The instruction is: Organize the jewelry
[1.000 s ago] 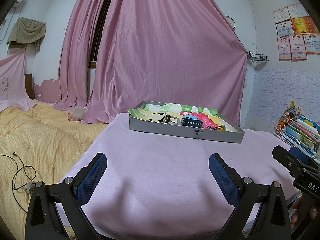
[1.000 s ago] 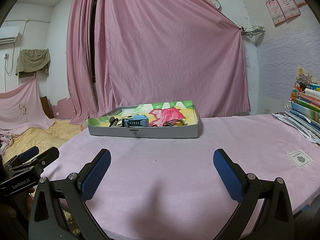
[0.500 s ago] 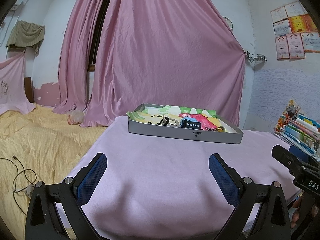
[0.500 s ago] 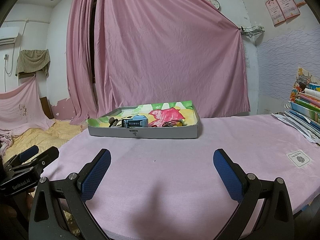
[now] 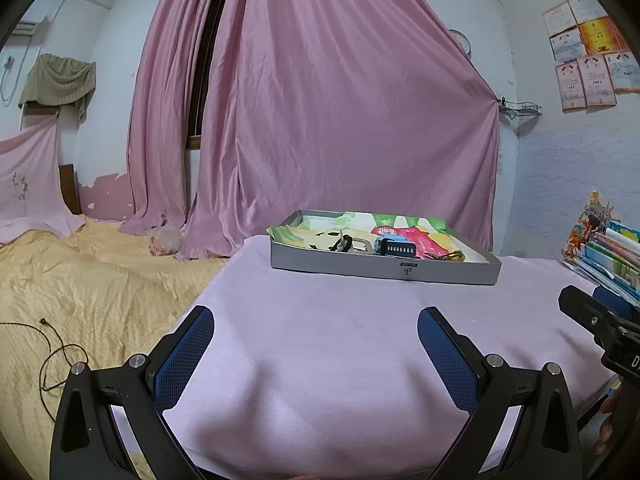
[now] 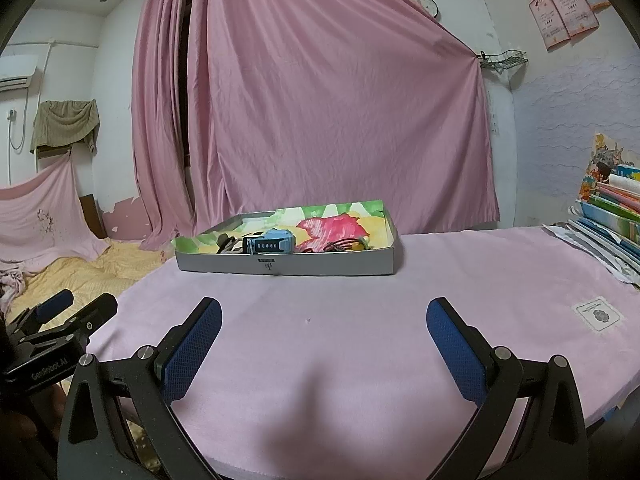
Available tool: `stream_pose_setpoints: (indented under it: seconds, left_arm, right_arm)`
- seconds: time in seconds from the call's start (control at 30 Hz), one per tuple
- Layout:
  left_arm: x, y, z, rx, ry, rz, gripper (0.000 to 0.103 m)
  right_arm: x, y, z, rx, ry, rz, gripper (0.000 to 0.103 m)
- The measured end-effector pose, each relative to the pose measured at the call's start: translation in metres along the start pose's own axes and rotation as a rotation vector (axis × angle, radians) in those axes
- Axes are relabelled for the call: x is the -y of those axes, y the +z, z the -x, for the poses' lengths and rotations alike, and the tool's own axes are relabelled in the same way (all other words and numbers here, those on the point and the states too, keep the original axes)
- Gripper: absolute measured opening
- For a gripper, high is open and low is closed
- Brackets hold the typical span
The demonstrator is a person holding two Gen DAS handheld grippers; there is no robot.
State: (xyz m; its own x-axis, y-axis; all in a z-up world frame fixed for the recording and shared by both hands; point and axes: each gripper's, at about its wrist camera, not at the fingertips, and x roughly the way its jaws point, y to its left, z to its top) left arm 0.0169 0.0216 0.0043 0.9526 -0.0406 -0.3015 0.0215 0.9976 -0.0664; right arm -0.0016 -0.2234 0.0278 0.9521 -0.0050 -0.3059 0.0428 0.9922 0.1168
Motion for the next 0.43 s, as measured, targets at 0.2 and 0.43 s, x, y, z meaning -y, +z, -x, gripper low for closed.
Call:
stream_pose_setpoints:
  seconds: [0.2,0.43]
  left_arm:
    - [0.0015,-0.0013,-0.0002,-0.003,-0.007,-0.005,0.102]
    - [0.0035,-0.0036,0.0014,-0.002,-0.007,-0.015,0.102]
  right_arm:
    - [-0.0007,-0.0006,0.0000,-0.004,-0.001,-0.001,0.101]
    - [-0.0014,-0.0016,-0.0011,-0.008,-0.002,-0.005,0.101]
